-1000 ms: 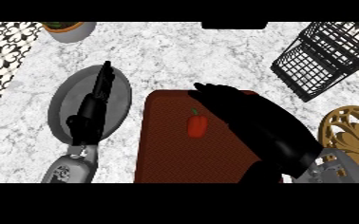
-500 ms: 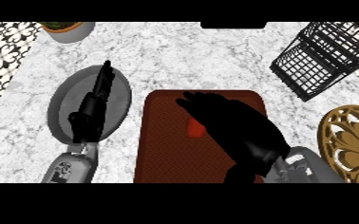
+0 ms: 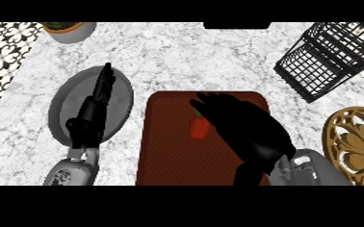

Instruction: Pick the bell pepper from the tray and place it in the tiered basket

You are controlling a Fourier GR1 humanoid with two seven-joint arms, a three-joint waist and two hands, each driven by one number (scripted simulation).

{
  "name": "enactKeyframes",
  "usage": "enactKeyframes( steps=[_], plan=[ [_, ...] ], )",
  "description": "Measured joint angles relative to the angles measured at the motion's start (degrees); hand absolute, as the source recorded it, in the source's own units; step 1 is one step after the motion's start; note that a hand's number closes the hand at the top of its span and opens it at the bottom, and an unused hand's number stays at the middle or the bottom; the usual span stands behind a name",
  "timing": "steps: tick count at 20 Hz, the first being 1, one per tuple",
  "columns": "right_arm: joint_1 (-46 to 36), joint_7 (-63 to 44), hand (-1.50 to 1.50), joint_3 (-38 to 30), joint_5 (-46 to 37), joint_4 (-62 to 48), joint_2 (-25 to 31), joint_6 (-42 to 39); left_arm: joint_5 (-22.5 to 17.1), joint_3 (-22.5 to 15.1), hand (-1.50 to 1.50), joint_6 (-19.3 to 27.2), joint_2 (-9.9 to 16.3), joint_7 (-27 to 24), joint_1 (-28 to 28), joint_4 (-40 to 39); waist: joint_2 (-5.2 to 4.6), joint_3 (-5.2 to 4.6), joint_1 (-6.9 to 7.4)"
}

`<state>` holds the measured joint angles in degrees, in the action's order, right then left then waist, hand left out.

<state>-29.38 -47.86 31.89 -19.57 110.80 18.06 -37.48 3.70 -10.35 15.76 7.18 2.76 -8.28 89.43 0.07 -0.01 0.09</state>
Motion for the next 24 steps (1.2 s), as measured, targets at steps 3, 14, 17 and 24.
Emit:
enactKeyframes(
  steps=[3,14,17,24],
  plan=[
    [0.61,1.39,-1.5,0.43,-3.08,-0.98,-0.51,-1.04,0.12,0.82,0.0,-0.57,-0.2,-0.46,-0.43,-0.85,-0.04,0.01,-0.01],
    [2.51,11.01,-1.5,2.53,-15.67,-3.53,-0.85,-2.54,1.42,2.07,0.0,-2.1,-0.68,2.25,-0.35,1.67,-0.05,0.02,0.07],
    [2.4,12.78,-1.5,1.93,-19.33,-6.54,-1.83,-1.37,1.89,2.11,0.0,-2.19,-1.31,1.22,0.42,1.42,-0.07,0.02,0.11],
    [4.85,15.11,-1.5,0.05,-25.25,-10.34,-4.74,0.14,2.83,3.01,0.0,-2.72,-2.39,1.21,-0.55,0.56,-0.06,0.01,0.01]
  ],
)
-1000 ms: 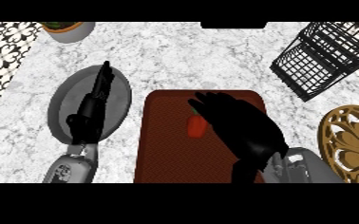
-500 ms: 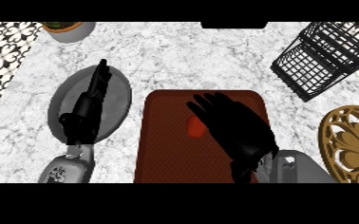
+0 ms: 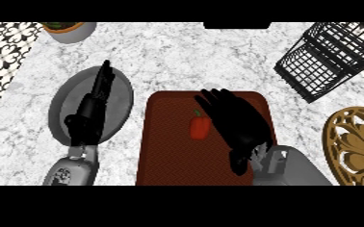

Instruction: Pick the bell pepper from the tray and place it in the tiered basket

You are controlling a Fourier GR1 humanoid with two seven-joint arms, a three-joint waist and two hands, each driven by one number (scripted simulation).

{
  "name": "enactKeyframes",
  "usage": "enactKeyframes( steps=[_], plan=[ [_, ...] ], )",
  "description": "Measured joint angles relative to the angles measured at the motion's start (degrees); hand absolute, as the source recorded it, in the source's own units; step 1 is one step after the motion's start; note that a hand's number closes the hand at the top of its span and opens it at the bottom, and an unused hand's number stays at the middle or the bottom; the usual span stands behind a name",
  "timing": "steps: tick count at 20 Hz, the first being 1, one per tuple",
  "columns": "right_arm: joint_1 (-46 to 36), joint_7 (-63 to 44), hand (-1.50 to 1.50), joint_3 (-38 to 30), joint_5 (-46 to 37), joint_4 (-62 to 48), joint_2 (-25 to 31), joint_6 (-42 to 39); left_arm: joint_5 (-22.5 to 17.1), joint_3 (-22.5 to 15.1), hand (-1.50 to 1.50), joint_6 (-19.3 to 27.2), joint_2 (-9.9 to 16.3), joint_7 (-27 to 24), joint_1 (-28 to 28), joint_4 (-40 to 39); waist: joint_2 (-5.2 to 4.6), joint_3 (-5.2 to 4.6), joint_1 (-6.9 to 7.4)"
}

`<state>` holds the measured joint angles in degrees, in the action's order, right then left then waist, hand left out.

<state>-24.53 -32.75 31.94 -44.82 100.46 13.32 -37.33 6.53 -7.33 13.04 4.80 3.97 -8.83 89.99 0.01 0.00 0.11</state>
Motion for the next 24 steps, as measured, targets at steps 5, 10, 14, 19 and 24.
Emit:
enactKeyframes(
  steps=[5,10,14,19,24],
  plan=[
    [0.48,3.59,-1.5,-2.08,-2.38,-4.07,-2.15,0.04,0.41,0.36,0.0,-0.87,-0.53,-0.13,0.59,0.27,-0.01,0.0,0.04],
    [2.8,8.6,-1.5,-2.8,-4.91,-5.24,-2.55,1.61,1.27,0.72,0.0,-0.89,-1.46,-1.83,0.97,-1.18,-0.01,0.0,-0.02],
    [2.15,11.16,-1.5,-4.51,-6.3,-7.69,-3.81,1.12,1.01,1.91,0.0,-1.99,-0.92,-0.53,0.48,-0.26,0.0,0.0,0.03],
    [1.58,13.83,-1.5,-5.58,-8.61,-10.86,-6.02,1.33,2.15,1.37,0.0,-1.87,-2.01,-1.06,1.5,-0.26,0.0,0.0,0.04],
    [2.42,14.77,-1.5,-5.38,-11.05,-14.11,-8.37,2.42,2.17,2.21,0.0,-2.37,-2.15,-0.22,0.21,-0.29,-0.01,0.0,0.02]
  ],
)
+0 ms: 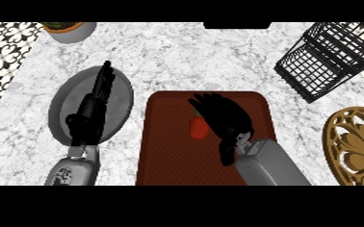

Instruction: Pick the bell pepper from the tray and place it in the tiered basket

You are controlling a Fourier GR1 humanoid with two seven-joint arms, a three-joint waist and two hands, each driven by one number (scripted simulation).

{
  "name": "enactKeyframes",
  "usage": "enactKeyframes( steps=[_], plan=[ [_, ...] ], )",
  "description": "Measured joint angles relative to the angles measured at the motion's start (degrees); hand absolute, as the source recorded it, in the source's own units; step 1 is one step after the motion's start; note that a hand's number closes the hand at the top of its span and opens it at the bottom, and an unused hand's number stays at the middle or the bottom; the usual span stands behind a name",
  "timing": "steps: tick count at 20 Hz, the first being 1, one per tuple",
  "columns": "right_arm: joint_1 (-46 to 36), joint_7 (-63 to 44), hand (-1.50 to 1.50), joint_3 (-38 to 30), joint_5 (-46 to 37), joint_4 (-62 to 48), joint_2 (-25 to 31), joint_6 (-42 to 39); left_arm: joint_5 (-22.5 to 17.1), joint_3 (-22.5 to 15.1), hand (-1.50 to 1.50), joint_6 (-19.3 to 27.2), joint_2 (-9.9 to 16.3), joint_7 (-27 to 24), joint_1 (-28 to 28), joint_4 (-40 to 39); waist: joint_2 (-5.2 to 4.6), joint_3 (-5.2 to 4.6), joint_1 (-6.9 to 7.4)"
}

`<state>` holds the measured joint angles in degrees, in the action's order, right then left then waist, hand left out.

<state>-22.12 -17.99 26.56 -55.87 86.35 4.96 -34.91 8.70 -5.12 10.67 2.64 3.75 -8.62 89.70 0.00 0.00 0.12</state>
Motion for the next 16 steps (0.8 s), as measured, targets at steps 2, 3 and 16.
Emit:
enactKeyframes(
  steps=[2,3,16],
  plan=[
    [0.45,-0.12,-1.5,0.05,-0.7,-0.15,-0.82,-0.44,-0.4,0.51,0.0,-0.5,0.08,-1.85,0.92,-0.6,0.0,0.0,-0.02],
    [0.11,0.34,-1.5,-0.33,-1.18,-1.1,-1.28,-0.12,-0.09,0.3,0.0,-0.27,-0.34,-1.89,0.84,-0.79,0.0,0.0,-0.01],
    [-1.59,3.67,-1.5,-2.75,-4.6,-9.28,-4.25,3.57,0.87,0.83,0.0,-1.28,-0.71,-0.86,0.86,-0.02,-0.02,0.0,0.04]
  ],
)
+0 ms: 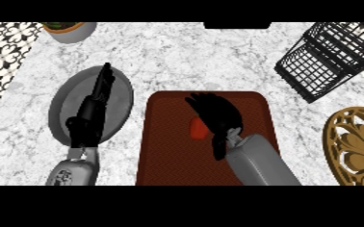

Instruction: Pick the bell pepper from the tray and place it in the tiered basket

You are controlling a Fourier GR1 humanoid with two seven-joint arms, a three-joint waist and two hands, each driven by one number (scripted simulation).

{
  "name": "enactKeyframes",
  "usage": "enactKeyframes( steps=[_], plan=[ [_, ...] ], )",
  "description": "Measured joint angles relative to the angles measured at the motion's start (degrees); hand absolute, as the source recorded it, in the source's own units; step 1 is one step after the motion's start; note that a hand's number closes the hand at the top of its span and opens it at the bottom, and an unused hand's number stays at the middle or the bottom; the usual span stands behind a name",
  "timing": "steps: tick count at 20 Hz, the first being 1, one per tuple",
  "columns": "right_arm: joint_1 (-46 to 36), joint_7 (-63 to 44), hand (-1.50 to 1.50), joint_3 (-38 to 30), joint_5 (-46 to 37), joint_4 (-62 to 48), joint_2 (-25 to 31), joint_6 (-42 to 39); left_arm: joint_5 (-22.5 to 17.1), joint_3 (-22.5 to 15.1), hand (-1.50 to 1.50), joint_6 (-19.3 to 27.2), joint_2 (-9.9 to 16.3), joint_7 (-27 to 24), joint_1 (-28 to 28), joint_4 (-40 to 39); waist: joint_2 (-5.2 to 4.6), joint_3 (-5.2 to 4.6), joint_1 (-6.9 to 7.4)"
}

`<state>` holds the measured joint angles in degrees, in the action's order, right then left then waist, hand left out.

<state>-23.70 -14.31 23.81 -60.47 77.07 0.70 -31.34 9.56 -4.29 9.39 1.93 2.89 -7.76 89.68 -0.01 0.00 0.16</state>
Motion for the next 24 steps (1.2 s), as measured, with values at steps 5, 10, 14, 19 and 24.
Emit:
enactKeyframes(
  steps=[5,10,14,19,24],
  plan=[
    [-0.51,-0.98,-1.5,1.36,1.05,-1.97,-0.49,2.04,0.11,0.12,0.0,-0.48,-0.1,0.66,0.42,1.16,0.01,-0.01,0.07],
    [0.01,0.02,-1.5,2.13,1.97,-4.62,-0.41,5.17,0.29,0.13,0.0,0.22,-0.5,0.41,-0.88,-0.3,0.01,-0.01,0.05],
    [0.08,0.28,1.5,3.41,3.58,-8.27,-0.59,10.93,1.07,-1.42,0.0,1.38,-1.02,1.06,-0.44,0.79,-0.01,0.0,0.13],
    [-0.69,2.9,1.5,3.86,1.52,-11.12,-0.54,17.4,0.25,-0.5,0.0,0.42,-0.61,-0.14,0.04,0.17,-0.03,0.0,0.13],
    [-3.08,5.37,1.5,6.37,-2.02,-16.4,-0.42,26.32,0.36,-0.15,0.0,0.16,-0.43,0.83,-1.09,0.38,0.27,-0.09,0.29]
  ],
)
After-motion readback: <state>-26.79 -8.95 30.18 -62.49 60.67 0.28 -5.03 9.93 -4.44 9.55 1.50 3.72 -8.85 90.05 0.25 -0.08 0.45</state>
